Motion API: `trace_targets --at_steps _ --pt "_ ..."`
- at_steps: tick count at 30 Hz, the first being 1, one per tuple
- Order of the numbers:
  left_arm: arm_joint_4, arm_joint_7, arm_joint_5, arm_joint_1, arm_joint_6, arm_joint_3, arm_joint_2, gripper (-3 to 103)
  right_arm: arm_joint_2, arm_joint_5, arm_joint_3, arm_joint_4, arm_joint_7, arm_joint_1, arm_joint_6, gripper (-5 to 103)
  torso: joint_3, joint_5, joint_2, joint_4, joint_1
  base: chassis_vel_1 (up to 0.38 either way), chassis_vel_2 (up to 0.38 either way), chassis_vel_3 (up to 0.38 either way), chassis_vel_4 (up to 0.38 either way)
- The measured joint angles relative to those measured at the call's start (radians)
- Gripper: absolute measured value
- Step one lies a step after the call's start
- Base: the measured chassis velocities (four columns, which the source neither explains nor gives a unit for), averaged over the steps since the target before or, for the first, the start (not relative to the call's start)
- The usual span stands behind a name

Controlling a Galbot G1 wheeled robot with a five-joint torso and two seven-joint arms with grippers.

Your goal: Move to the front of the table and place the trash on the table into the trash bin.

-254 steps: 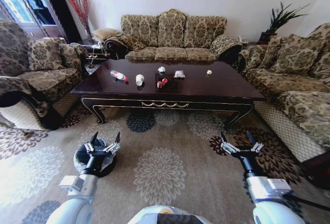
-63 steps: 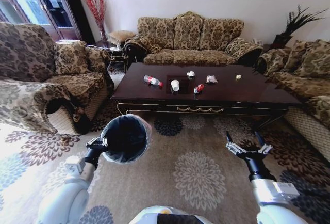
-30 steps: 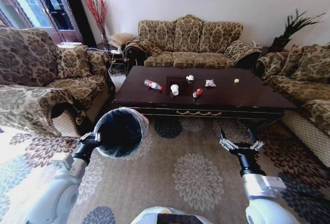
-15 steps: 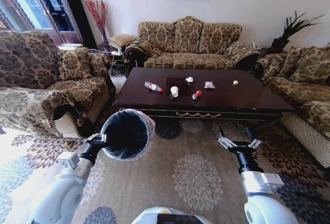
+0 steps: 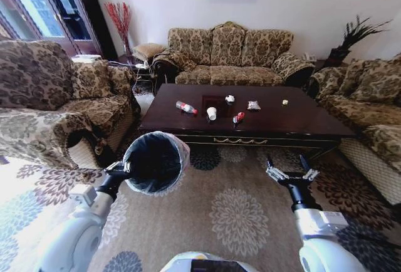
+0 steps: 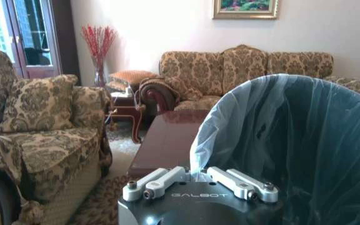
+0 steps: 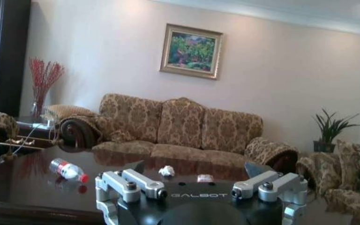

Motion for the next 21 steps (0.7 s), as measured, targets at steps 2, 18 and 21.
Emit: trace_targets --at_steps 2,18,21 --pt "0.000 0.000 -0.005 -0.003 0.000 -0.007 0.004 0 -0.002 -0.005 -0.005 0.002 0.000 0.000 -0.007 100 0.007 0.0000 0.012 0.0000 0.005 0.000 0.000 0.000 0.000" --pt "0.033 -0.005 0.002 -0.007 -0.012 0.010 0.006 0 0.004 -0.023 -0.024 -0.009 0.004 0.003 -0.013 100 0.044 0.0001 0.079 0.0000 0.035 0.000 0.000 0.000 0.000" --pt "0.038 -0.003 0.012 -0.008 -0.012 0.011 0.005 0 0.001 -0.021 -0.022 -0.015 0.004 0.007 -0.014 100 0.052 0.0001 0.093 0.0000 0.041 0.000 0.000 0.000 0.000"
